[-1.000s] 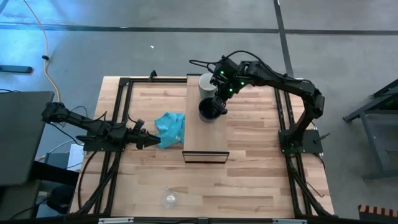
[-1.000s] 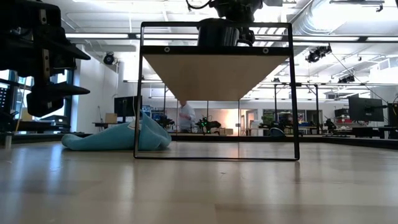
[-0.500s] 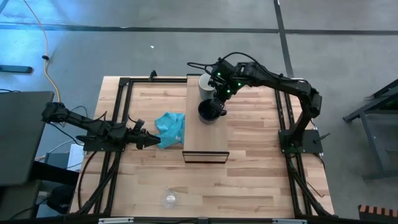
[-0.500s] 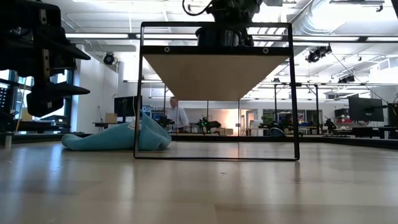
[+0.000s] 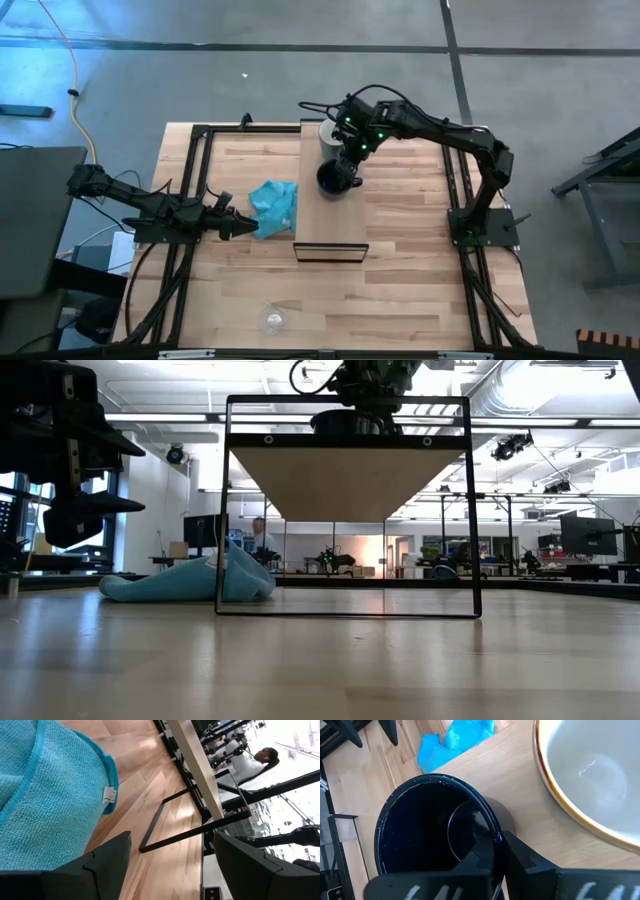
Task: Stack small to large cups/mugs on shelf
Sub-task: Put the black mug on the shelf
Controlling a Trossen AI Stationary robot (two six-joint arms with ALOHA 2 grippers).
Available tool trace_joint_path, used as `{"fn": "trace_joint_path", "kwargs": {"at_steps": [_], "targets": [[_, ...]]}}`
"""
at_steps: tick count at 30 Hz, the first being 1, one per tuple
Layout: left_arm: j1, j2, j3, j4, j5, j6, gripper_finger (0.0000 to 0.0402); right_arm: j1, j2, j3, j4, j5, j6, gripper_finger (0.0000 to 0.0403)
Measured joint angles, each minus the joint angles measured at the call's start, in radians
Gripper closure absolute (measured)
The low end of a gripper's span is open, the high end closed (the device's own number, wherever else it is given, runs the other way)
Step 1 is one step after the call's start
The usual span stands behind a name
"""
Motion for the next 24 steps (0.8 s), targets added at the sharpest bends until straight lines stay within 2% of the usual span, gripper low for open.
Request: {"fn": "trace_joint_path", "kwargs": {"at_steps": [13, 24], "targets": [[0.000, 0.000, 0.000, 0.000, 0.000, 0.001, 0.0131, -0.006, 0.005, 0.000, -0.006, -0.014, -0.008, 0.0403], [0.000, 0.000, 0.000, 0.000, 0.000, 0.001, 0.0131, -0.006, 0.005, 0.000, -0.007, -0.010, -0.009, 0.0378]]}}
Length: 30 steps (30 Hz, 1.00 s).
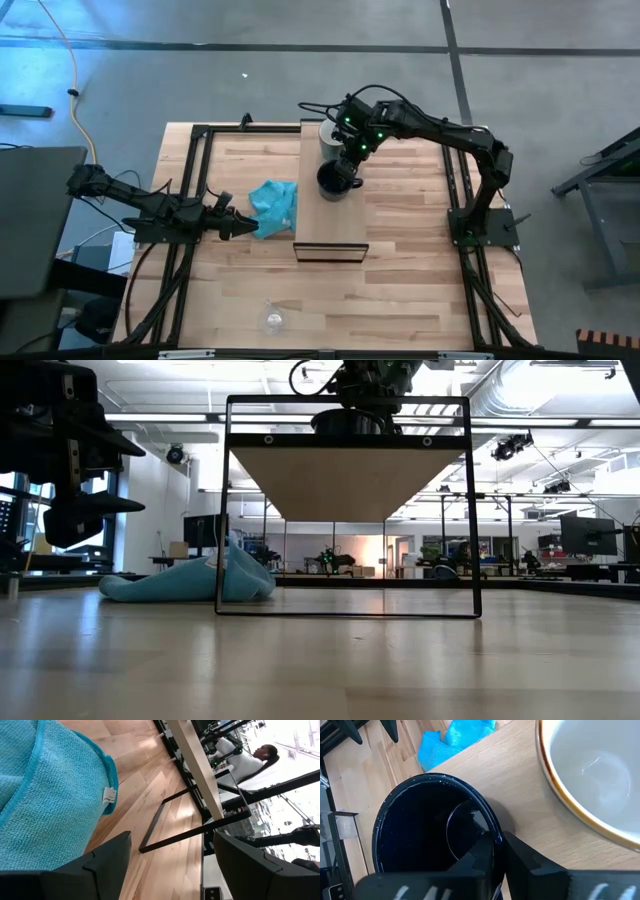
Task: Stack small to large cups/mugs on shelf
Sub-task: Put the black mug on the shelf
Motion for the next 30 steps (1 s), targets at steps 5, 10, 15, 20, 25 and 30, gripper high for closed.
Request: {"fn": "trace_joint_path", "kwargs": {"at_steps": [5, 10, 15, 20, 25, 30], "targets": [[0.000, 0.000, 0.000, 0.000, 0.000, 0.000, 0.0131, 0.000, 0.000, 0.000, -0.004, 0.000, 0.000, 0.0377], [0.000, 0.000, 0.000, 0.000, 0.000, 0.000, 0.0131, 0.000, 0.000, 0.000, -0.014, 0.000, -0.013, 0.0376], [0.000, 0.000, 0.000, 0.000, 0.000, 0.000, 0.0131, 0.000, 0.000, 0.000, -0.020, 0.000, -0.019, 0.0376], [0.000, 0.000, 0.000, 0.000, 0.000, 0.000, 0.0131, 0.000, 0.000, 0.000, -0.019, -0.001, -0.034, 0.0375], [0.000, 0.000, 0.000, 0.000, 0.000, 0.000, 0.0131, 0.000, 0.000, 0.000, -0.017, -0.001, -0.045, 0.0375], [0.000, 0.000, 0.000, 0.000, 0.000, -0.001, 0.0131, 0.000, 0.000, 0.000, 0.003, -0.013, -0.052, 0.0375]]}}
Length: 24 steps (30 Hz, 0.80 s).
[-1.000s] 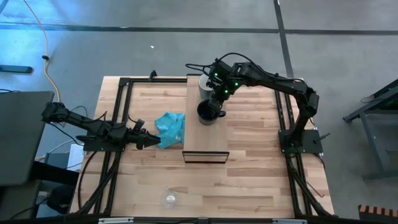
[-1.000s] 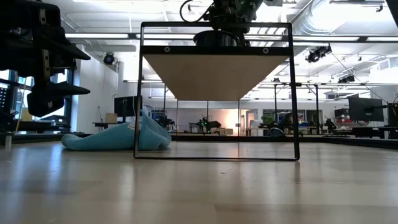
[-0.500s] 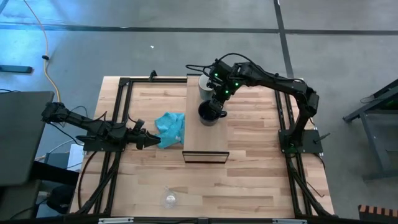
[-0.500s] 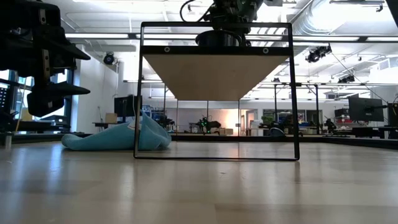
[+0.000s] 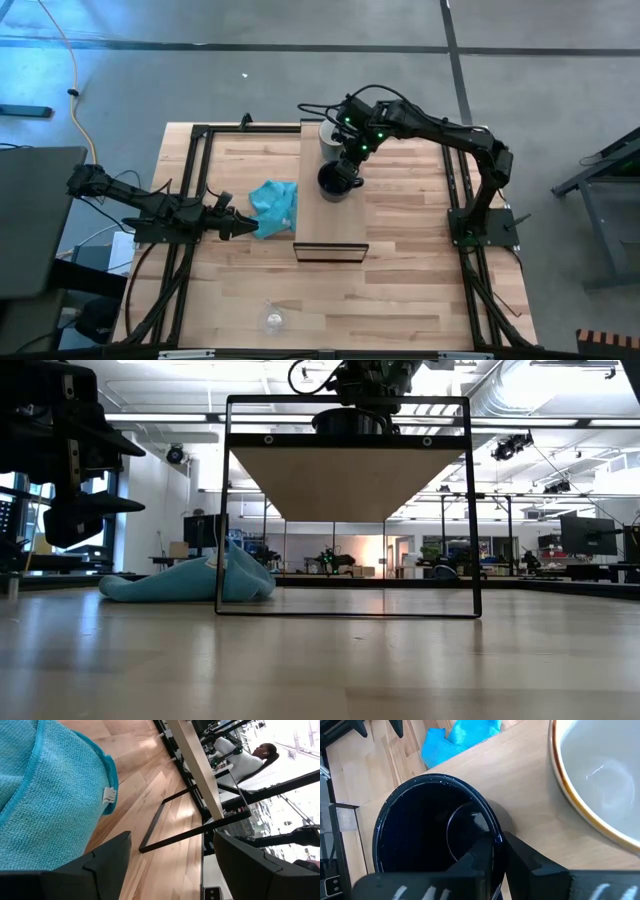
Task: Stack small to large cups/mugs on shelf
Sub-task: Put the black mug on the shelf
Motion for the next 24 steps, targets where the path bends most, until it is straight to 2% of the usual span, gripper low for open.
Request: {"fn": "trace_joint_path", "kwargs": {"at_steps": [7, 17, 24], "targets": [[0.000, 0.000, 0.000, 0.000, 0.000, 0.000, 0.0131, 0.000, 0.000, 0.000, 0.001, -0.002, 0.000, 0.0372], [0.000, 0.000, 0.000, 0.000, 0.000, 0.000, 0.0131, 0.000, 0.000, 0.000, 0.002, -0.005, 0.008, 0.0340], [0.000, 0.000, 0.000, 0.000, 0.000, 0.000, 0.0131, 0.000, 0.000, 0.000, 0.002, -0.006, 0.008, 0.0338]]}}
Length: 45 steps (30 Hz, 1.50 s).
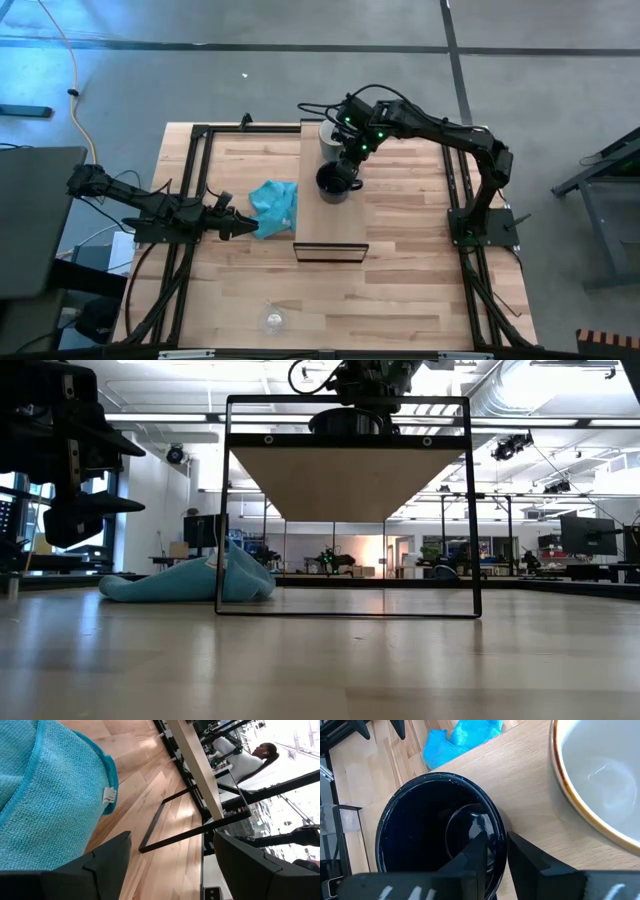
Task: Stack small to large cups/mugs on shelf
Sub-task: Put the black mug on the shelf, then put the transparent mug on the shelf
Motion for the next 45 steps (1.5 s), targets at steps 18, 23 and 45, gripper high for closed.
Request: {"fn": "trace_joint_path", "kwargs": {"at_steps": [18, 23, 45], "targets": [[0.000, 0.000, 0.000, 0.000, 0.000, 0.000, 0.0131, 0.000, 0.000, 0.000, -0.012, 0.003, -0.016, 0.0338], [0.000, 0.000, 0.000, 0.000, 0.000, 0.000, 0.0130, 0.000, 0.000, 0.000, -0.019, 0.003, -0.026, 0.0324], [0.000, 0.000, 0.000, 0.000, 0.000, 0.001, 0.0131, 0.000, 0.000, 0.000, -0.020, 0.003, -0.054, 0.0295]]}}
